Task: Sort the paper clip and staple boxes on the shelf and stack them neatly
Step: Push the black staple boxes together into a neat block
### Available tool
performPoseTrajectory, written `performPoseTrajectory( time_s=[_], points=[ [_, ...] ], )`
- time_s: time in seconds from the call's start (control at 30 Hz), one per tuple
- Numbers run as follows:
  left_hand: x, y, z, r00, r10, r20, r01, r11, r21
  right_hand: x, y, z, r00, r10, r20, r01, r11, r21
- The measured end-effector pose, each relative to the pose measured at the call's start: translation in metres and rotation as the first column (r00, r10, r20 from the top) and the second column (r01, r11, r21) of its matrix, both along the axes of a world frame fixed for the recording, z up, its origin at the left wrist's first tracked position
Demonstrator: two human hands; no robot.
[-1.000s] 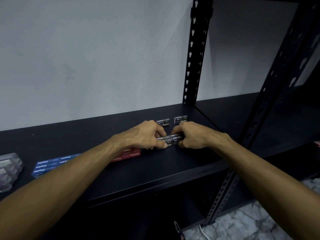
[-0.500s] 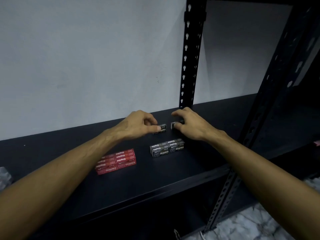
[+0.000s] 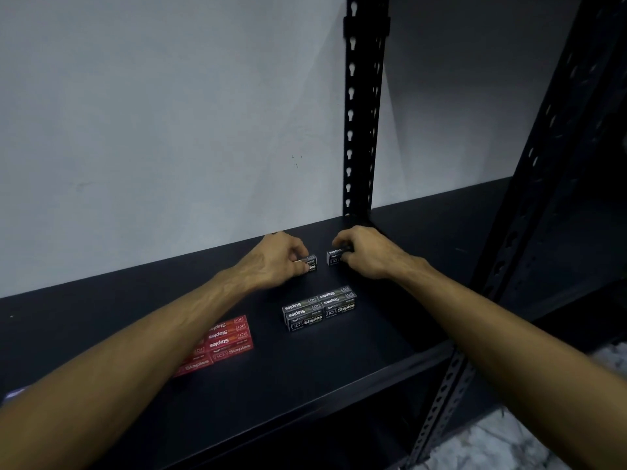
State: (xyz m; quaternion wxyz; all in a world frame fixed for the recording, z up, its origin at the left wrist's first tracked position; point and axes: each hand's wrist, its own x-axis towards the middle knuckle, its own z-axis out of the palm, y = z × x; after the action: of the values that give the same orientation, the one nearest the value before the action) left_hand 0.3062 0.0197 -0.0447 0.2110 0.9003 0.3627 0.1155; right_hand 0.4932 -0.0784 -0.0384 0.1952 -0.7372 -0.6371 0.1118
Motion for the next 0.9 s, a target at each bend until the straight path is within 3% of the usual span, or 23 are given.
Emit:
performPoseTrajectory(
  time_s=[0.9],
  points=[
    [-0.0039,-0.0093,-0.0038,0.999,-0.034,0.012,0.034,0.999,0.017,-0.0053,0.0046,-0.0057,0.988,0.141,-0.054,-0.144,0.989,-0.039]
  ],
)
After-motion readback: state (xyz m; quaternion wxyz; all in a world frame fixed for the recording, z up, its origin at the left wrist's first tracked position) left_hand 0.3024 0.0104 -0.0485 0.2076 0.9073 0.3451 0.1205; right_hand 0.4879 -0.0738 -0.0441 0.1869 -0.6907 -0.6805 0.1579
